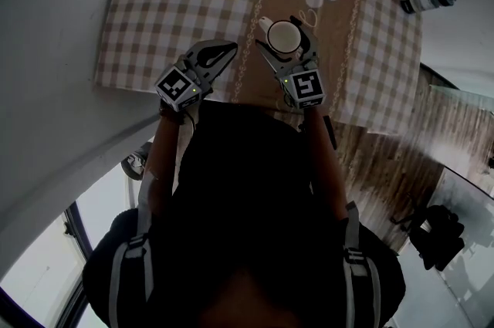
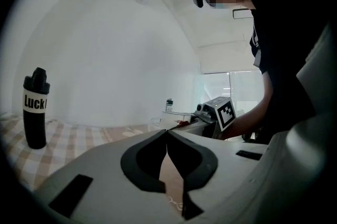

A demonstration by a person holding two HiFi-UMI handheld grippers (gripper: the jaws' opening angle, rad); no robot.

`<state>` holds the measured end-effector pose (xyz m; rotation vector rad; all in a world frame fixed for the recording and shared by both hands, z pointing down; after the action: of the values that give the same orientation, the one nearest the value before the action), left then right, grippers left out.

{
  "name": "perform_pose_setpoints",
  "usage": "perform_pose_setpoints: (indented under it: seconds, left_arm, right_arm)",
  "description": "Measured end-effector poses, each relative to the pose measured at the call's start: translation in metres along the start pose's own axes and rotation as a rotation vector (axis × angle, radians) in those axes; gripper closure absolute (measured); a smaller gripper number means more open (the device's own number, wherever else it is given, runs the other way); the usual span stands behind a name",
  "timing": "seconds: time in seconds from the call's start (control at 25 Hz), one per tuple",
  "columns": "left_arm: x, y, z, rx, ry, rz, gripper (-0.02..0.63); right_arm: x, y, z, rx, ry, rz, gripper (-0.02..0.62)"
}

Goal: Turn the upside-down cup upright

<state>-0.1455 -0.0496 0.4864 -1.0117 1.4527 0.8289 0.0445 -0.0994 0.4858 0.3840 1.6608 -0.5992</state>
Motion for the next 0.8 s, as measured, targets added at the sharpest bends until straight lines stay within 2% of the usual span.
perform_pose_setpoints:
  seconds: [0.28,0.8]
  left_arm:
    - [-0.005,-0.004,0.004,-0.001,0.04,-0.016,0.609]
    - [-0.008,0.015,-0.007,0.02,0.032,-0.056,0.609]
  right_arm:
    - [-0.022,-0.022,-0.013,0.027,0.003,-0.079,0.178]
    - [-0.056,-0.041,-0.031,0.047,0.007,-0.186,0.178]
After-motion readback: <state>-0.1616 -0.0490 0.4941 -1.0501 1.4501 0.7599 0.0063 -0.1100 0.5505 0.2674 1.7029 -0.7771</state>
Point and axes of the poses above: the fingertips, and each gripper's own axes: y backward along the fingers, z to its right, x out of its top, the point moved 8 cm from there along y, backward along the fingers, and after that the axes turned 11 degrees about -x, right-handed, at the moved point
